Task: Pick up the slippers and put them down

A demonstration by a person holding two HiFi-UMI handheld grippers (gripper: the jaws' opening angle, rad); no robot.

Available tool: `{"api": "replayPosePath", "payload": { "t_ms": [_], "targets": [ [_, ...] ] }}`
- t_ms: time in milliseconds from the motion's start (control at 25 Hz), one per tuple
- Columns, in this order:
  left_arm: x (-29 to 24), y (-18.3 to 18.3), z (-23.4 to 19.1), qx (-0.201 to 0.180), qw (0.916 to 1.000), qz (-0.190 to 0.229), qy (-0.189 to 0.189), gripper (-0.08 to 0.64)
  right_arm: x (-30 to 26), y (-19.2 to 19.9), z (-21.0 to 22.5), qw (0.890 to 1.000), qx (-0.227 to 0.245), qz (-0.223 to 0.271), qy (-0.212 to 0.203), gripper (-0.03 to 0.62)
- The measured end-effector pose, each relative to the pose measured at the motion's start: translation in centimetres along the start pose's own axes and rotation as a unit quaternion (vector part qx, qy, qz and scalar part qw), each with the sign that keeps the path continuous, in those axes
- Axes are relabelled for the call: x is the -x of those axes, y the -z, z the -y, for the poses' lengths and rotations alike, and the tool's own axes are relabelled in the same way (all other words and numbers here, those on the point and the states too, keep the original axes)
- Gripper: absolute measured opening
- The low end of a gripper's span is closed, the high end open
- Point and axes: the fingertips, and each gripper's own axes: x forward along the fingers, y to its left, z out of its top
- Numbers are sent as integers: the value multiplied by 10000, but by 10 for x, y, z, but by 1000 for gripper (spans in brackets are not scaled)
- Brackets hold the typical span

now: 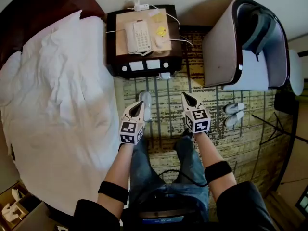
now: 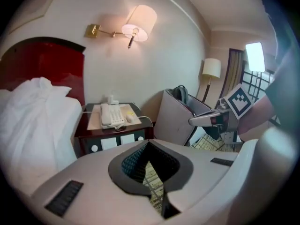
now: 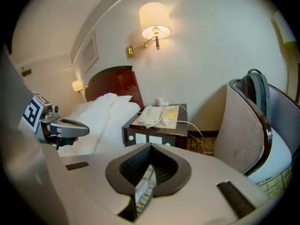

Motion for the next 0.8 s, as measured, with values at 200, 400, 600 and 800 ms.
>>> {"api": "replayPosePath", "payload": {
  "t_ms": [200, 400, 600, 800],
  "targets": [
    [74, -46, 19, -195, 9996, 161, -97, 1, 79, -45, -25, 9996, -7, 114, -250, 2],
    [128, -68, 39, -265, 9994, 211, -101, 1, 136, -65, -39, 9992, 9, 222, -342, 2],
    [156, -68, 44, -192, 9993, 281, -133, 1, 168, -67, -48, 9991, 36, 270, -338, 2],
    [173, -66, 46, -206, 9993, 289, -132, 1, 188, -69, -60, 9987, -2, 373, -343, 2]
  ]
}}
